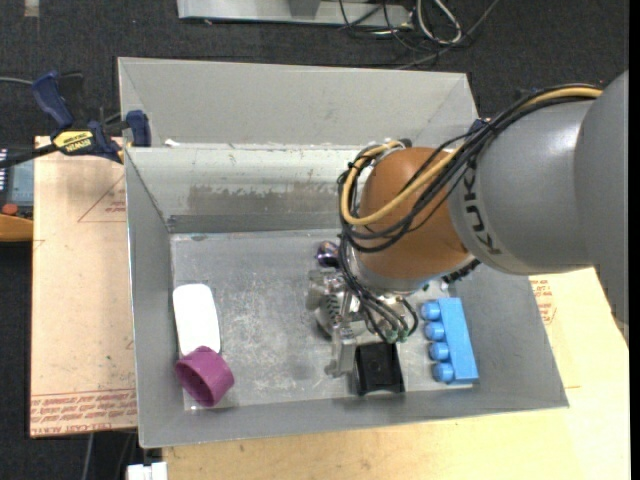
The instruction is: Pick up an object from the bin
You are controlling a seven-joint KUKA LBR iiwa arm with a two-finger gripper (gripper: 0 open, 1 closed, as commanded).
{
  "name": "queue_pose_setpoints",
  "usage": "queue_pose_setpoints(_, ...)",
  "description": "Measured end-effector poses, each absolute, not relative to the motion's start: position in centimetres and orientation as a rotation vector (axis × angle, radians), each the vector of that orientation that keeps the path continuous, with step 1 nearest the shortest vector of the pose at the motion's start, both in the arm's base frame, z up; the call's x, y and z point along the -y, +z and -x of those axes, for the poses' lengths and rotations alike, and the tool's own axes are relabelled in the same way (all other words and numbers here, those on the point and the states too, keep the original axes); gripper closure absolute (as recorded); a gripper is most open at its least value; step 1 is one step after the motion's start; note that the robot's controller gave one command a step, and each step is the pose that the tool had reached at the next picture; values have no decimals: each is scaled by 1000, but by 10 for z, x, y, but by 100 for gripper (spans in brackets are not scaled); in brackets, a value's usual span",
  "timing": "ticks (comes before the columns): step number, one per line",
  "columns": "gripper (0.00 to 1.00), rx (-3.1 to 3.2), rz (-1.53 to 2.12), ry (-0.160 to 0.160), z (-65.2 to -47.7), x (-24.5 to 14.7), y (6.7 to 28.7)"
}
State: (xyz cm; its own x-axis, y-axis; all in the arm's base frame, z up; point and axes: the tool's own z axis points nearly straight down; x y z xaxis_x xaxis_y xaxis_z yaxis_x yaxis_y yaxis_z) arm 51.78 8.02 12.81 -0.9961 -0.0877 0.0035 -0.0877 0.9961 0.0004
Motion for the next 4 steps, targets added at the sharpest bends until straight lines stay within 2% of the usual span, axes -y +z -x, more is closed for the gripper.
queue_pose_setpoints(1, 0, 3134, -193, 0, -518, -69, 127)
queue_pose_setpoints(2, 0, 3117, -387, 0, -545, -72, 90)
queue_pose_setpoints(3, 100, 3140, -160, 0, -574, 8, 115)
queue_pose_setpoints(4, 100, 3139, -160, 0, -574, 8, 115)
